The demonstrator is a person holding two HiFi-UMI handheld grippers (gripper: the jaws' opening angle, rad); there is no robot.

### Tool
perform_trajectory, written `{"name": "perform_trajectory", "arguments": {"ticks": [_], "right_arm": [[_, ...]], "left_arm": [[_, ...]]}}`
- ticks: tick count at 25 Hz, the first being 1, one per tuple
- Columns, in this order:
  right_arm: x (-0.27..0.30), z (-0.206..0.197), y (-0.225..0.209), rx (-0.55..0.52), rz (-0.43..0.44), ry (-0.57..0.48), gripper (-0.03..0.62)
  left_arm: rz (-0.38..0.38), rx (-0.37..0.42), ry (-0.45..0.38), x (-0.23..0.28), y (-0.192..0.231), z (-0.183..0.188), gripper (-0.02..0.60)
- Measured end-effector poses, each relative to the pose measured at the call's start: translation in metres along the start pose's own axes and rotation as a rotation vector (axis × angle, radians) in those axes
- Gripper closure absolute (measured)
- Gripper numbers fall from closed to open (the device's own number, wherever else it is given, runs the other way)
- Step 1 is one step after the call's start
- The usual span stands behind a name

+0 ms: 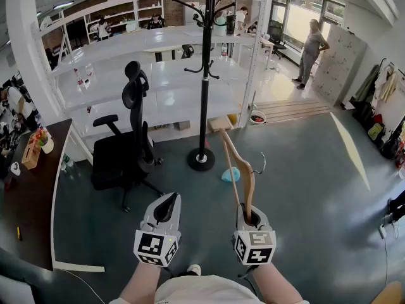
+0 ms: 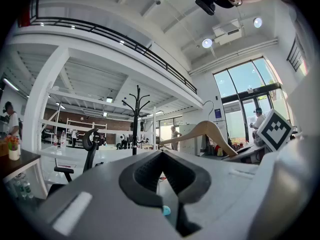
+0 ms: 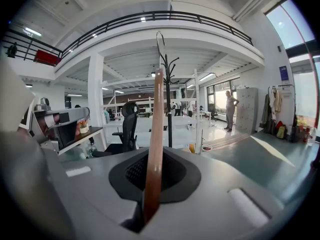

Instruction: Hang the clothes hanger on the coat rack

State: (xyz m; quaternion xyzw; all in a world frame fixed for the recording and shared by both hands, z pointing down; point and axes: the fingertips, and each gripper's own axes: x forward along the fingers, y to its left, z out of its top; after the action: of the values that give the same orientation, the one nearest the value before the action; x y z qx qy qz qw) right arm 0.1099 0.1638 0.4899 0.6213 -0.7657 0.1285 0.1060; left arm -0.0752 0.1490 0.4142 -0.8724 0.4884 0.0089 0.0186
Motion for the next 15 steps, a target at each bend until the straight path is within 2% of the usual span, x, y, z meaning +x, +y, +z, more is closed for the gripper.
{"name": "perform_trajectory", "arguments": {"ticks": [15], "right_arm": [[0.0005,-0.0102,-0.0061,0.036,-0.017,0.017,0.567]], "left_arm": [[0.005,-0.009,0.008,-0.0009,-0.0015,-0.0072,0.581]]}}
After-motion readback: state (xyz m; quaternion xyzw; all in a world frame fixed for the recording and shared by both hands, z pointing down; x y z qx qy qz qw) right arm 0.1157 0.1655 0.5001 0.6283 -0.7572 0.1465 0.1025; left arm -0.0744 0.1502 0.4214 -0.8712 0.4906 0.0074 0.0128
